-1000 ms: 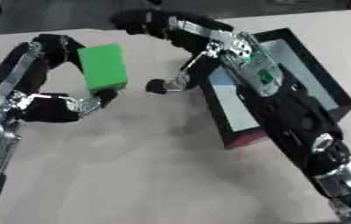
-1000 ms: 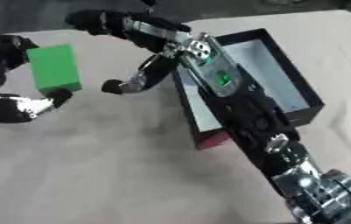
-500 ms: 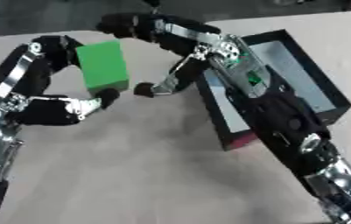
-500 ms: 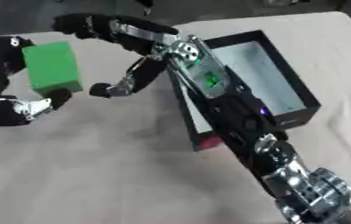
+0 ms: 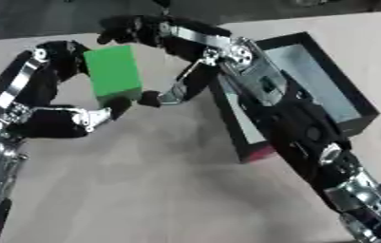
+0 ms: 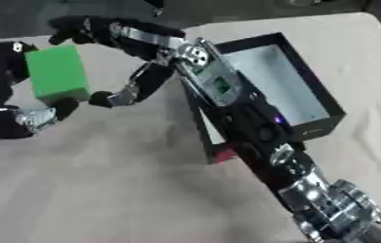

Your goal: Pick up the objects with one hand, pass them to the other hand, and then place them into the box on the other side of the table.

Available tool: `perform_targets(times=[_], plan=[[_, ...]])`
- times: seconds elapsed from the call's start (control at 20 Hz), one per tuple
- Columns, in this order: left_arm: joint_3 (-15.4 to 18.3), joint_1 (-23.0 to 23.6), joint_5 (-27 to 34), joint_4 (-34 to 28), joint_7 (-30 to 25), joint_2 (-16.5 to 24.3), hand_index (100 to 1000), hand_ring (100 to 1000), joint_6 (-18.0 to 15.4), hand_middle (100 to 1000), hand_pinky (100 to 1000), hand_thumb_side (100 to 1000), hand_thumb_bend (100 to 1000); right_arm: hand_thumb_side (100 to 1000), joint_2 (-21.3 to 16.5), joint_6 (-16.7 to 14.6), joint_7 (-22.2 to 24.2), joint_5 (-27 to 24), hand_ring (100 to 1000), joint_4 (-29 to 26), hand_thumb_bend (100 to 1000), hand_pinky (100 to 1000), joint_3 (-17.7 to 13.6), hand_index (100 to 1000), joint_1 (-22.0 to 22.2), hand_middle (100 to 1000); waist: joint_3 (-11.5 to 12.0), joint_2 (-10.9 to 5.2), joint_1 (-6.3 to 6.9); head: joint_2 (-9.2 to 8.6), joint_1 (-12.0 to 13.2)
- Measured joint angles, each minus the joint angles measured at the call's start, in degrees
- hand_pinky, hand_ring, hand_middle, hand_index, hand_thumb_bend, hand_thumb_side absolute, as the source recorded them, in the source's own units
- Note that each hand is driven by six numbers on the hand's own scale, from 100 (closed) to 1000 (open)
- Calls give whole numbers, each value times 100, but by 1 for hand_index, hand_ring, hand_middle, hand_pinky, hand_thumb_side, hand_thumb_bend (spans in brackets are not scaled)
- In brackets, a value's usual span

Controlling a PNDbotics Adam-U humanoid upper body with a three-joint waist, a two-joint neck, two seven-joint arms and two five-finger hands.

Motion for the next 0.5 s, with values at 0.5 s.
perform_targets(times=[0.5], plan=[[-8,-1,-60,58,-18,-52,585,481,-32,472,722,100,100,100,3,29,30,-6,1000,2,345,1000,1,1000,2,728,-29,0,0,0,-6]])
